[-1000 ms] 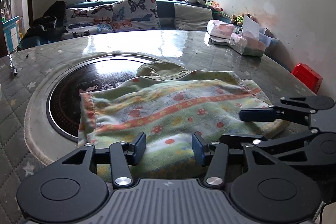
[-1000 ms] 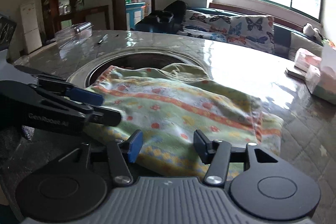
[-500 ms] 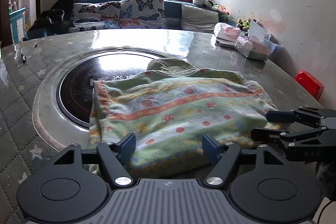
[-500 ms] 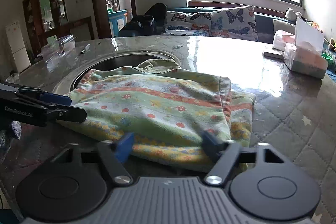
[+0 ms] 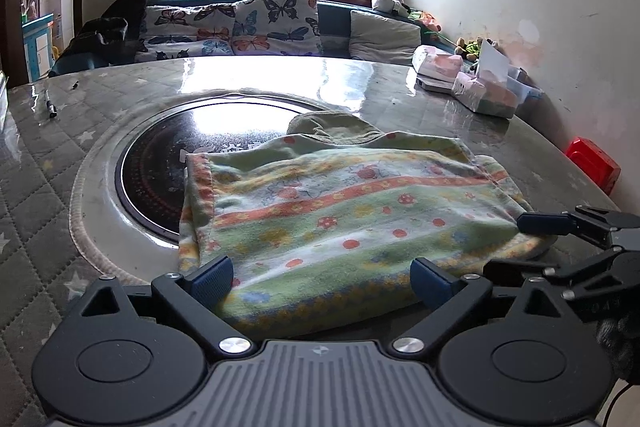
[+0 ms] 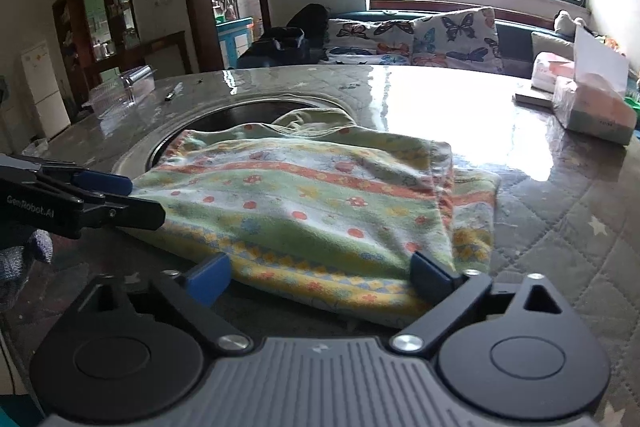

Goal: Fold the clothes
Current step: 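Press and smooth the folded shirt with both grippers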

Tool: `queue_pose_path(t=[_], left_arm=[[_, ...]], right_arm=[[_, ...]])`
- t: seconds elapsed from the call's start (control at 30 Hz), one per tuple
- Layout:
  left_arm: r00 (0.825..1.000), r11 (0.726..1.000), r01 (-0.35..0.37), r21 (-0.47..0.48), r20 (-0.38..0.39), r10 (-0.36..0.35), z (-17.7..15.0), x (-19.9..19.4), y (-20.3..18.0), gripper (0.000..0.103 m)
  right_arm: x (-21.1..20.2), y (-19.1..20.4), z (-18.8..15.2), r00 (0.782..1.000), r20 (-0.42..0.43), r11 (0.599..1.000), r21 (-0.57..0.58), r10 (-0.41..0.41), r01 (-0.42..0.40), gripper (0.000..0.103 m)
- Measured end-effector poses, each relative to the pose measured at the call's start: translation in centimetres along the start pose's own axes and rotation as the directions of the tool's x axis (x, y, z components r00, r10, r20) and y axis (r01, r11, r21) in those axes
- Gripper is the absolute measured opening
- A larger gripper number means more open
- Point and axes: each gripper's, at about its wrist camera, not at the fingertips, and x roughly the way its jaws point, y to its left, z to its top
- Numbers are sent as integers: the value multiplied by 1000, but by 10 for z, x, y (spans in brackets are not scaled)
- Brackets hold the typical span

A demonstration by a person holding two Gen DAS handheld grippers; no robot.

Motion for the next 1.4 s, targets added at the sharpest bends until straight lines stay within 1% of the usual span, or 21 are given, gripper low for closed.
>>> queue_pose_path(t=[0.1, 0.17, 0.27, 0.43, 0.53, 0.67, 0.7, 0.8, 0.93, 1.0, 1.07, 1.13, 1.4], left_arm=[[1000, 1000, -10, -12, 19, 11, 5, -6, 1, 99], [999, 999, -29, -18, 28, 29, 7, -7, 4, 100], [998, 997, -63, -36, 18, 63, 10, -2, 10, 100], [997, 996, -75, -46, 6, 76, 9, 2, 13, 100], [997, 996, -83, -39, 0, 83, 7, 3, 12, 101], [995, 994, -101, -37, -19, 100, 4, 6, 14, 101], [994, 994, -105, -37, -24, 104, 3, 7, 15, 101], [994, 993, -109, -42, -35, 107, 1, 8, 17, 102], [994, 993, -109, -51, -28, 107, 0, 3, 20, 102], [993, 992, -116, -58, -28, 114, 0, 2, 23, 102], [992, 990, -122, -65, -32, 120, -1, 3, 26, 102], [992, 990, -124, -70, -34, 122, -1, 1, 27, 102], [990, 987, -143, -77, -28, 141, 0, -1, 31, 102]], right_arm=[[-1, 2, 2, 1000, 10, 1000, 4, -3, 3, 100], [-2, 4, 5, 1000, 17, 1000, 2, -12, 12, 103], [0, 5, 13, 998, 45, 999, -2, -33, 34, 103], [16, 6, 29, 996, 46, 997, -2, -72, 72, 103], [31, 5, 37, 995, 14, 995, 6, -100, 100, 103], [45, 11, 31, 990, -49, 991, -26, -132, 131, 103], [45, 12, 29, 989, -49, 990, -31, -137, 135, 103], [41, 14, 26, 990, -44, 990, -45, -133, 131, 103], [27, 12, 20, 991, -34, 990, -48, -133, 131, 103], [24, 11, 13, 984, -45, 983, -77, -172, 169, 103], [20, 11, 8, 983, -36, 979, -101, -180, 176, 103], [11, 9, 8, 979, -24, 975, -99, -202, 198, 103], [-8, -16, -6, 960, -32, 960, -63, -277, 274, 103]])
